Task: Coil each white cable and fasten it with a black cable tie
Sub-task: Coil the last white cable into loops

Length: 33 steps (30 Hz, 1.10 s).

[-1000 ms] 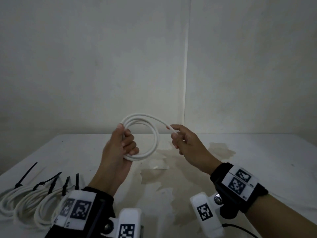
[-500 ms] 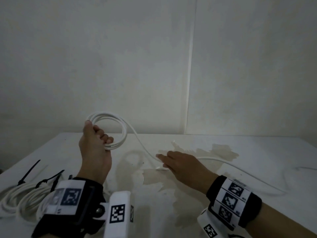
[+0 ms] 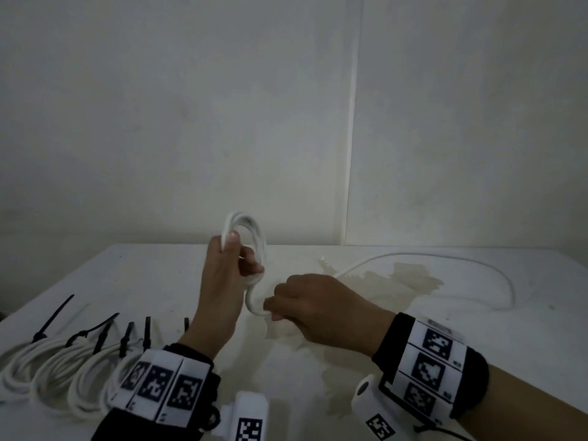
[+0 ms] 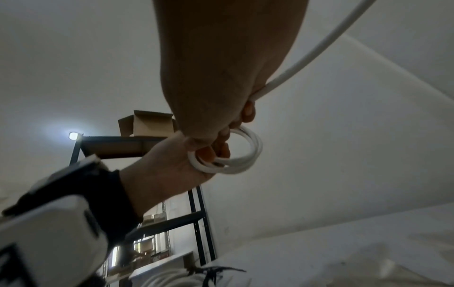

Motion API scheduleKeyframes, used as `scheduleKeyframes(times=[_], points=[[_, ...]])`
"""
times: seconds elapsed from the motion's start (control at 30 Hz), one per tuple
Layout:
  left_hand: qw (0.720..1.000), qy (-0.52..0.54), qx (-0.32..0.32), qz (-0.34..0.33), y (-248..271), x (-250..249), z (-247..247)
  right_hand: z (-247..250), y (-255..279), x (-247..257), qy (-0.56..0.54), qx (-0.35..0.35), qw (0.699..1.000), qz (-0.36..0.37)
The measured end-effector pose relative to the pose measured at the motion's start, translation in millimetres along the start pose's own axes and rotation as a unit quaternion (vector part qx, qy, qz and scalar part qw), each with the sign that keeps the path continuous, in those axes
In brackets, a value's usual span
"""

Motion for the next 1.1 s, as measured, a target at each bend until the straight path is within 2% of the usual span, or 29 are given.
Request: scheduleKeyframes(times=[0.1, 0.2, 0.3, 0.37, 0.47, 0.57, 0.73, 1.0, 1.1], points=[[0.994, -0.06, 0.09, 0.006, 12, 0, -13, 21, -6, -6, -0.03, -0.061, 0.997, -0.024], [0.985, -0.099, 0.141, 0.01, 23, 1, -25, 37, -9, -14, -0.065, -0.118, 0.99, -0.049], [0.978, -0.079, 0.183, 0.06, 28, 6, -34, 48, -8, -26, -0.139, -0.131, 0.972, -0.137], [0.973, -0.057, 0.204, 0.096, 32, 8, -38, 51, -6, -32, -0.148, -0.125, 0.967, -0.164], [0.967, -0.015, 0.222, 0.124, 38, 5, -42, 55, -3, -47, -0.14, -0.141, 0.963, -0.183], [0.961, 0.018, 0.24, 0.134, 41, -1, -43, 56, 5, -63, -0.185, -0.156, 0.946, -0.214], [0.958, 0.045, 0.229, 0.167, 38, 0, -47, 55, 9, -71, -0.283, -0.121, 0.912, -0.272], [0.952, 0.024, 0.272, 0.141, 38, -8, -49, 59, 10, -72, -0.322, -0.099, 0.886, -0.318], [0.957, 0.066, 0.241, 0.146, 35, -10, -47, 53, 12, -63, -0.401, -0.056, 0.846, -0.346]])
Point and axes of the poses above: each hand's wrist, its own y-axis away from the middle knuckle, its own z-axis out of the back of the hand, x = y × z, the point moved 6 cm from there along -y, towards the middle knuckle, and after that the axes turned 5 degrees about -z, right-handed, at the moved point
